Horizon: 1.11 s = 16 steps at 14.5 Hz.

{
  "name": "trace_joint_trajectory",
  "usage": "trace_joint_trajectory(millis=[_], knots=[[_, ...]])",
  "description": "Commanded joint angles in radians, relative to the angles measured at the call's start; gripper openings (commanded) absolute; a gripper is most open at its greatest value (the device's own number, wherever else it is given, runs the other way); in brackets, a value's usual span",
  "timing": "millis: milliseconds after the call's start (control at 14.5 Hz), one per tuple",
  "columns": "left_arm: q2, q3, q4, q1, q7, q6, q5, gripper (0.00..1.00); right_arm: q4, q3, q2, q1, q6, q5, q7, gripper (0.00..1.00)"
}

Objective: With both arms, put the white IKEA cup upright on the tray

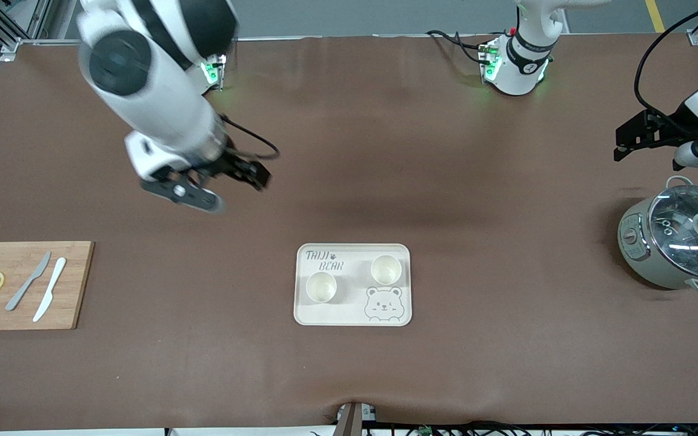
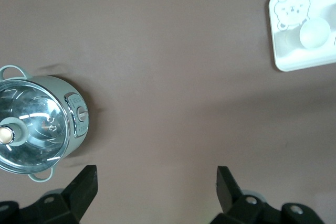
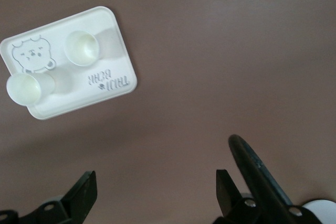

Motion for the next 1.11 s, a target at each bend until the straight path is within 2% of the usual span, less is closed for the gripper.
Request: trace_joint_trajectory(millis=[0, 207, 346, 484, 622, 760, 1037], knots=[[0.015, -0.005, 0.024, -0.003, 0.021, -0.034, 0.024, 1.0, -0.106, 0.012, -0.189, -0.13, -0.125, -0.003, -0.183, 1.0], [0.022, -0.005, 0.024, -0.003, 0.002, -0.049, 0.011, 1.0, -0.119, 0.012, -0.292, -0.291, -0.257, -0.012, -0.434, 1.0], [0.022, -0.004, 0.024, -0.003, 0.002, -0.054, 0.012, 1.0, -0.174, 0.012, -0.341, -0.35, -0.249, -0.069, -0.557, 1.0], [0.024, -0.004, 0.024, -0.003, 0.001, -0.063, 0.014, 1.0, -0.24, 0.012, -0.358, -0.402, -0.191, -0.101, -0.656, 1.0], [0.021, -0.005, 0.024, -0.003, 0.002, -0.067, 0.015, 1.0, -0.373, 0.011, -0.412, -0.434, -0.042, -0.108, -0.738, 1.0], [0.019, -0.005, 0.025, -0.003, 0.004, -0.071, 0.009, 1.0, -0.452, 0.012, -0.412, -0.482, 0.065, -0.108, -0.805, 1.0], [0.015, 0.001, 0.025, 0.001, 0.001, -0.081, -0.017, 1.0, -0.468, 0.012, -0.398, -0.488, 0.097, -0.108, -0.805, 1.0]])
